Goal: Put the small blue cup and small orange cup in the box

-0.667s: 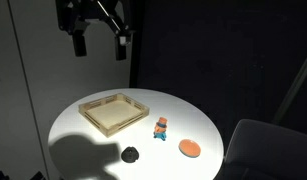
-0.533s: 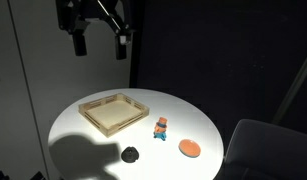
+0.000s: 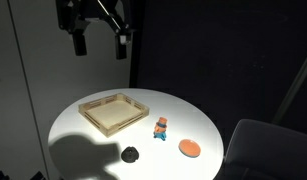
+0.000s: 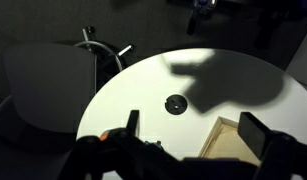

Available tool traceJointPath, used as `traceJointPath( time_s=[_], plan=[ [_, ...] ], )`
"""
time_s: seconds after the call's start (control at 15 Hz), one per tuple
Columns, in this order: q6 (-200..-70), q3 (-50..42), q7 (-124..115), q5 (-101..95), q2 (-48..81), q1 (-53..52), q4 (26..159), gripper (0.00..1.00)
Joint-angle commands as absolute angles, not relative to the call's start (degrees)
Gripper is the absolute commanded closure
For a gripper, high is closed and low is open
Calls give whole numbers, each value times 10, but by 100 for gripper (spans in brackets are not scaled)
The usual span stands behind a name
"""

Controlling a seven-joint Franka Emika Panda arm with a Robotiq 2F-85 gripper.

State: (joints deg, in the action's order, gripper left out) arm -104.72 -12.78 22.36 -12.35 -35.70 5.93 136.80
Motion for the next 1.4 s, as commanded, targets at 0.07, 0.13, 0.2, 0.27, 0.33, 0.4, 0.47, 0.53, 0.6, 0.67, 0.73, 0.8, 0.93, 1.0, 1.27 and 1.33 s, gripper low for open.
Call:
traceJointPath(
  time_s=[0.07,0.13,0.2,0.27,0.33,0.4,0.47,0.53,0.6,0.67,0.73,0.8,0.93,1.0,1.27,1.33],
  plan=[
    [-1045,-129,223,-124,-357,58,1366,0],
    [-1045,-129,223,-124,-357,58,1366,0],
    [-1045,-129,223,-124,-357,58,1366,0],
    [-1047,-131,223,-125,-352,59,1360,0],
    [-1044,-136,226,-123,-341,60,1348,0],
    [-1045,-140,229,-122,-330,61,1335,0],
    [-1045,-145,234,-121,-320,60,1321,0],
    [-1045,-150,238,-120,-309,60,1307,0],
    [-1047,-156,247,-119,-293,58,1285,0],
    [-1047,-161,252,-118,-279,58,1268,0],
    [-1048,-167,261,-115,-263,57,1248,0],
    [-1051,-170,268,-111,-235,53,1218,0],
    [-1062,-177,292,-106,-194,52,1174,0],
    [-1066,-179,304,-101,-174,52,1153,0],
    [-1092,-181,354,-80,-78,60,1070,0],
    [-1098,-179,365,-75,-59,64,1054,0]
  ],
)
